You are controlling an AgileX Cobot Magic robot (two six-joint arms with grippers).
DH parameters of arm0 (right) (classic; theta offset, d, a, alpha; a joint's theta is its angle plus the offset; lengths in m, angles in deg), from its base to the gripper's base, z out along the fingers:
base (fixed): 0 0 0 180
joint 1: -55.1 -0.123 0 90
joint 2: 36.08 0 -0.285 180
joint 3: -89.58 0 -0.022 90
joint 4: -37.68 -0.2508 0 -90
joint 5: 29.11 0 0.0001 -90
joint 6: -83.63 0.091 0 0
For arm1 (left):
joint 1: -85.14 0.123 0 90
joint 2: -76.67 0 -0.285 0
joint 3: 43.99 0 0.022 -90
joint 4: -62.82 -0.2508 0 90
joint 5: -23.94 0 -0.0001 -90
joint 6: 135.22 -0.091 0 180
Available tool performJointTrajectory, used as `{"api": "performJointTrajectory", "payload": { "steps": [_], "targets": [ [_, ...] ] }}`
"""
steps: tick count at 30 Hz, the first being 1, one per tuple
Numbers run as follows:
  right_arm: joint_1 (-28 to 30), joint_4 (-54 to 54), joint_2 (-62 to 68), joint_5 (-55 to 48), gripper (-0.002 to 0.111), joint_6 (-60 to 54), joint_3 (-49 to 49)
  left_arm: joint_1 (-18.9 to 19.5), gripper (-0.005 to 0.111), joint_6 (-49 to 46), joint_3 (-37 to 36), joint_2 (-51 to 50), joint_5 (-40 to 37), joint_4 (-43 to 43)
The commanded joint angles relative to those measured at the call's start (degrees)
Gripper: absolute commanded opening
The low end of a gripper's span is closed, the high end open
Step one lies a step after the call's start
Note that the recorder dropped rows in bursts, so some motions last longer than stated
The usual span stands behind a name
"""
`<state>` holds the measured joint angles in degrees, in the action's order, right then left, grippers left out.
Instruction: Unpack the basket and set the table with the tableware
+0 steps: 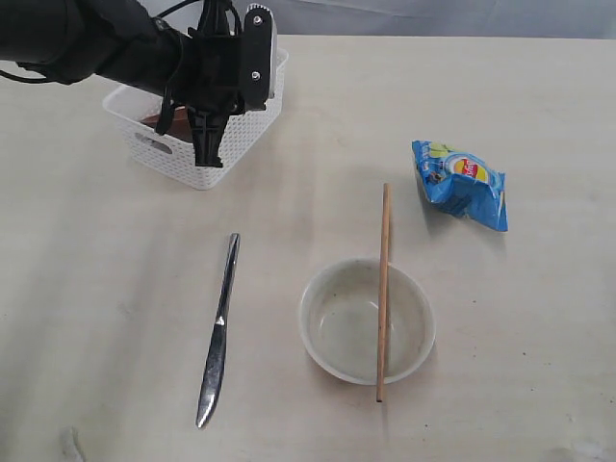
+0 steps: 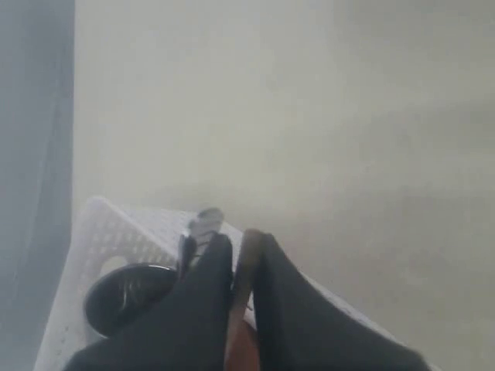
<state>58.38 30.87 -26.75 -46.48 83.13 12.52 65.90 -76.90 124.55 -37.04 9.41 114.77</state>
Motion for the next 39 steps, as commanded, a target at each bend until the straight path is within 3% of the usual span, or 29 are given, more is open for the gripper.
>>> {"api": "performJointTrajectory", "payload": {
  "steps": [1,25,31,35,39],
  "targets": [
    [-0.2,0.1,-0.2,0.4,0.000,-0.3,-0.2,-0.1,0.000,1.5,-0.3,-0.1,-0.6,0.8],
    [-0.2,0.1,-0.2,0.4,0.000,-0.3,-0.2,-0.1,0.000,5.3,0.0,12.1,-1.0,0.8],
    [-0.2,0.1,-0.2,0.4,0.000,-0.3,-0.2,-0.1,0.000,15.7,0.0,20.4,1.3,0.8],
    [-0.2,0.1,-0.2,0.4,0.000,-0.3,-0.2,-0.1,0.000,29.1,0.0,27.8,2.5,0.7],
    [-0.2,0.1,-0.2,0.4,0.000,-0.3,-0.2,-0.1,0.000,42.9,0.0,32.3,-0.7,-12.0]
  ]
}}
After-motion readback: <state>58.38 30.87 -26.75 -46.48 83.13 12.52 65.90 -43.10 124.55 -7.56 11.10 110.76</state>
